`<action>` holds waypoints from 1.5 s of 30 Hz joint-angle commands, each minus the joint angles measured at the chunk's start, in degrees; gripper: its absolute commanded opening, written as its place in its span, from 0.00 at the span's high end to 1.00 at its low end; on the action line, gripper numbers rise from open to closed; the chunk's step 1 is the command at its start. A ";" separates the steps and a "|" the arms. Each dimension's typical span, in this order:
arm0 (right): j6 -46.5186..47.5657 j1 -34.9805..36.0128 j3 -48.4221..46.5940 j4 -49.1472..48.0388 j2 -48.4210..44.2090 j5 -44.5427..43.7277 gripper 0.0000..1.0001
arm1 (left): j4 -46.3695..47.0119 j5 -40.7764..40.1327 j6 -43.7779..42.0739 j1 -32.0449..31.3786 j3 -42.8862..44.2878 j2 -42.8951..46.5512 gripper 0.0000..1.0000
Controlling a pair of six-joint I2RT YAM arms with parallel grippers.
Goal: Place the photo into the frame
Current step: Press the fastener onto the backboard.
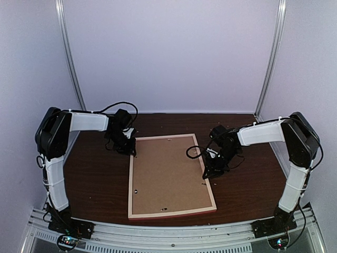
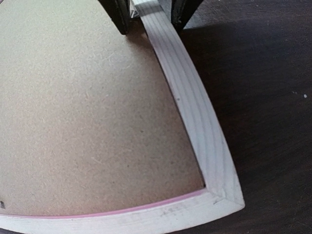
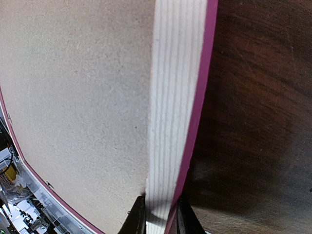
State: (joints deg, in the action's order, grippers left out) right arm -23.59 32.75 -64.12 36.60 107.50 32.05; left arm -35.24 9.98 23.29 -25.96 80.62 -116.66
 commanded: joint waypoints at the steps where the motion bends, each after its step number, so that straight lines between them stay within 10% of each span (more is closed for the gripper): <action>1: 1.76 1.59 4.69 -8.90 8.71 -6.68 0.94 | -5.18 5.85 -1.72 -1.38 0.50 -4.07 0.69; 21: 1.62 1.62 4.79 -9.31 9.04 -6.43 0.94 | -7.10 3.60 -1.99 -1.38 0.85 -2.62 0.69; 45: -11.02 1.43 7.10 -18.07 6.80 -9.67 1.00 | -1.48 0.04 2.28 -2.35 -11.73 13.20 0.28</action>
State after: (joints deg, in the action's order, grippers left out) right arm -30.13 33.69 -61.49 27.44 106.69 32.14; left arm -39.05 10.68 23.97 -27.90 71.59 -105.73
